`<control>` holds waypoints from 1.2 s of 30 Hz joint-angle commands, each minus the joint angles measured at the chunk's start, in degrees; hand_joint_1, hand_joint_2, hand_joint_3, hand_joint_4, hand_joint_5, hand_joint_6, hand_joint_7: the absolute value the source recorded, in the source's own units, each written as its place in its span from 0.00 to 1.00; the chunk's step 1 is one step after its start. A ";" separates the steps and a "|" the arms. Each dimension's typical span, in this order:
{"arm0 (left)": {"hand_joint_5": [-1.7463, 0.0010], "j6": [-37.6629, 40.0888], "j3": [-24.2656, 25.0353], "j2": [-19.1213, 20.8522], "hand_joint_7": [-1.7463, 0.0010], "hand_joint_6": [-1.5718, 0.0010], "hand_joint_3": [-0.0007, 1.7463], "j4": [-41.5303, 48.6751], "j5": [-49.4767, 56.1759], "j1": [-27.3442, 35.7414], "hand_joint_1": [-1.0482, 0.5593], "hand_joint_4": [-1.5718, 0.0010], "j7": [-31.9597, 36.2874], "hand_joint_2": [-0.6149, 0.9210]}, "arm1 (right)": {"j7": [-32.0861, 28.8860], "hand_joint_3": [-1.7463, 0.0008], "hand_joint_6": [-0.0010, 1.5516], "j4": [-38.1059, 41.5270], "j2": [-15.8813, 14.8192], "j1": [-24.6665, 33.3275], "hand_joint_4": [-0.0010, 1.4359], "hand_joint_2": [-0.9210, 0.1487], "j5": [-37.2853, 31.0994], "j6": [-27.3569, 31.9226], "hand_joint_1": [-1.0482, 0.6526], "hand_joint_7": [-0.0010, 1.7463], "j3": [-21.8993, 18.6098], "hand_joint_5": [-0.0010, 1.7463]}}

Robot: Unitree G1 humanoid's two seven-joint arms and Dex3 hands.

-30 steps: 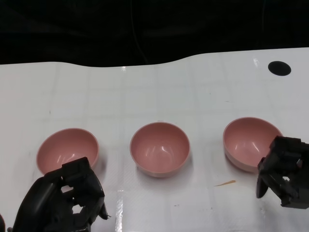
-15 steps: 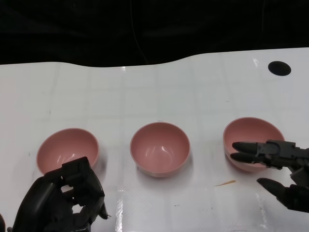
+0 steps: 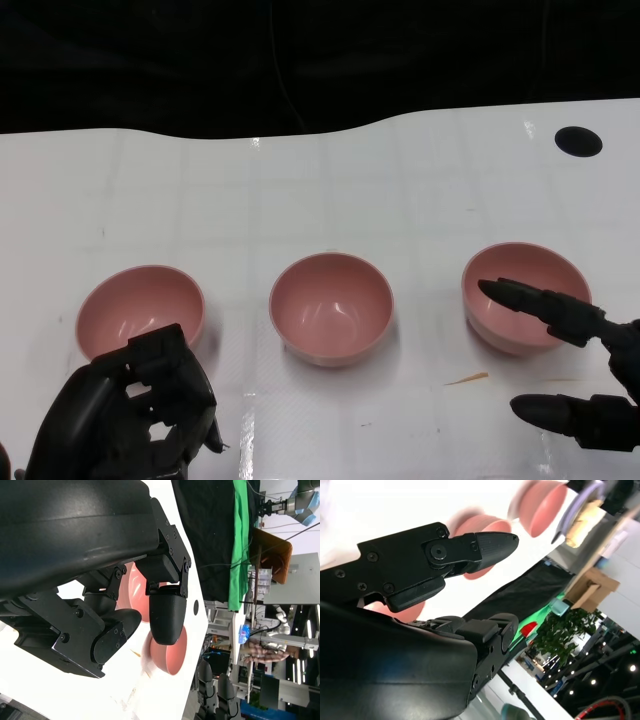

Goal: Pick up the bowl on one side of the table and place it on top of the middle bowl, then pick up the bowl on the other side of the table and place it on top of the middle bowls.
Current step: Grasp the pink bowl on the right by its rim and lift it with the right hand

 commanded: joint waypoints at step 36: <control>0.05 -0.33 1.48 1.03 0.17 0.50 0.69 1.97 -0.40 -1.58 0.66 0.50 -0.32 0.77 | -18.62 0.93 0.34 -7.64 -15.03 -6.29 0.39 0.00 -40.01 20.17 0.08 0.02 12.46 0.03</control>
